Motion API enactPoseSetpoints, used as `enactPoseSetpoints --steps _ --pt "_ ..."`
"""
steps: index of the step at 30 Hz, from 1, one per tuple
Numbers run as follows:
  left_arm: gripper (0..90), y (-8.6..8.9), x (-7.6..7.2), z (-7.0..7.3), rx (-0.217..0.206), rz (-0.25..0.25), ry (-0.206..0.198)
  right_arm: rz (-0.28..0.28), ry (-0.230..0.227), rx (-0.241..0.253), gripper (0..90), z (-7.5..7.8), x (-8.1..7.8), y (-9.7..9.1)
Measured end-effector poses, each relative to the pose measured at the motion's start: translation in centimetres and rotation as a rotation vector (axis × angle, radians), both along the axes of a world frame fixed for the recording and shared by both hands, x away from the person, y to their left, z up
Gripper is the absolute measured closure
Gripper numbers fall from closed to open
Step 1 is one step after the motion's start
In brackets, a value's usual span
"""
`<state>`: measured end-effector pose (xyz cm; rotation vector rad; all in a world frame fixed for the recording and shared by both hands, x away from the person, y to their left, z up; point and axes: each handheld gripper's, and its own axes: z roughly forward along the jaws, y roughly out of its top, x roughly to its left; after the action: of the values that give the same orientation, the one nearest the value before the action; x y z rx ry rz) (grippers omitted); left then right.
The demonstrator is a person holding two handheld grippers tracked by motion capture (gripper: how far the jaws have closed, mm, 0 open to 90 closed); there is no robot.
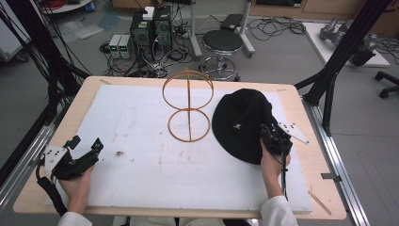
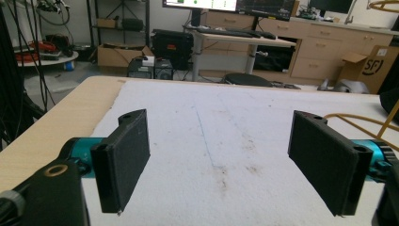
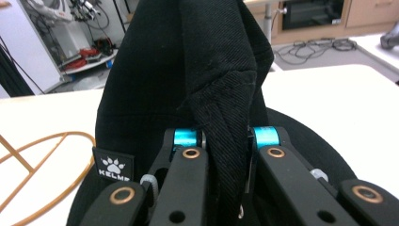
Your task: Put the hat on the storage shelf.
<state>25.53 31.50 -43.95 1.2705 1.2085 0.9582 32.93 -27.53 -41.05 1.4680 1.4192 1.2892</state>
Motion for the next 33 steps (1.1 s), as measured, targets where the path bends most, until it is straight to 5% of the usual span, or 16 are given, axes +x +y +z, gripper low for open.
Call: enactPoseSetpoints --steps 13,16,25,33 --pt "21.5 -0.2 0.3 0.0 -0.021 -0.014 0.0 -0.024 -0.129 0.067 87.9 2.5 -2.0 0.8" --pt "21.6 -0.4 0.4 0.0 -0.025 -0.018 -0.003 -0.04 -0.188 0.081 87.9 3.6 -2.7 0.8" --pt "21.8 -0.2 0.4 0.0 -0.039 -0.017 -0.005 -0.057 -0.243 0.129 87.9 5.1 -3.1 0.4" --pt "22.1 -0.2 0.7 0.1 -0.059 -0.018 -0.012 -0.097 -0.352 0.137 87.9 7.5 -3.7 0.3"
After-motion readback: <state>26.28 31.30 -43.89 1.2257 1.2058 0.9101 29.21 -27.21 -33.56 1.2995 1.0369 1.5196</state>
